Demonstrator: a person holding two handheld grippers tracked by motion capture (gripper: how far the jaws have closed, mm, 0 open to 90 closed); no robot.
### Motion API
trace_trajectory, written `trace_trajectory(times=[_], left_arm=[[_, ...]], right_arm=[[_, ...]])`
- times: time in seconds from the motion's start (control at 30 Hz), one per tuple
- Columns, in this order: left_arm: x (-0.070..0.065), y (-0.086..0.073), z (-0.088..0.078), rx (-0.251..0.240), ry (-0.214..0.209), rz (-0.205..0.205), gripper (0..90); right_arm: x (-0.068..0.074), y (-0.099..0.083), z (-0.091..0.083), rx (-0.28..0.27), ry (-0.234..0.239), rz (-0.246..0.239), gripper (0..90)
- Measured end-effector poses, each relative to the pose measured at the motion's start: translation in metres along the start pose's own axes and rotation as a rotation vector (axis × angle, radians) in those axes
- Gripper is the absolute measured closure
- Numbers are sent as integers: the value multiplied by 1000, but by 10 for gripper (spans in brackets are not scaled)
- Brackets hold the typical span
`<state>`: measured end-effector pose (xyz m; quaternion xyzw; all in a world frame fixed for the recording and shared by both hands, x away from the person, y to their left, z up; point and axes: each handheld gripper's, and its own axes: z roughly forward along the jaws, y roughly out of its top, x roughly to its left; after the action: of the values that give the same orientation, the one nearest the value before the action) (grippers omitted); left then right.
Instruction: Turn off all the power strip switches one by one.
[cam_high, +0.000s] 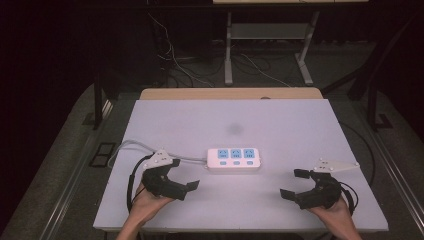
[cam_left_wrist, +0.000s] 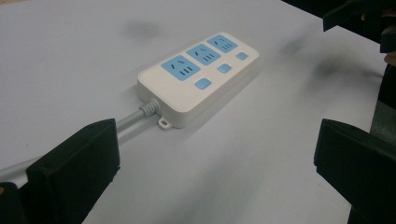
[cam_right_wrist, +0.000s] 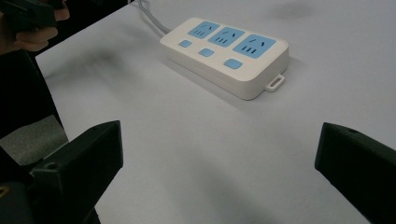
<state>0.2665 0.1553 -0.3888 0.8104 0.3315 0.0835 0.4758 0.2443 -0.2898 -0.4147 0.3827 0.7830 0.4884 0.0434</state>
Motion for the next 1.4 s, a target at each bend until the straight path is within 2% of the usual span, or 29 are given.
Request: trace_trajectory(times=[0.2,0.4,0.67,1.4], left_arm=[[2,12,6,34,-9,23,0],[3,21,12,47,-18,32,0],[4,36,20,79,-26,65,0],[4,64,38,141,-51,129,0]], right_arm=[[0,0,1,4,1,-4,9],[0,0,1,3,0,-4,9],[0,-1,1,4,1,-4,9],[0,-1,2,11,5,-2,9]])
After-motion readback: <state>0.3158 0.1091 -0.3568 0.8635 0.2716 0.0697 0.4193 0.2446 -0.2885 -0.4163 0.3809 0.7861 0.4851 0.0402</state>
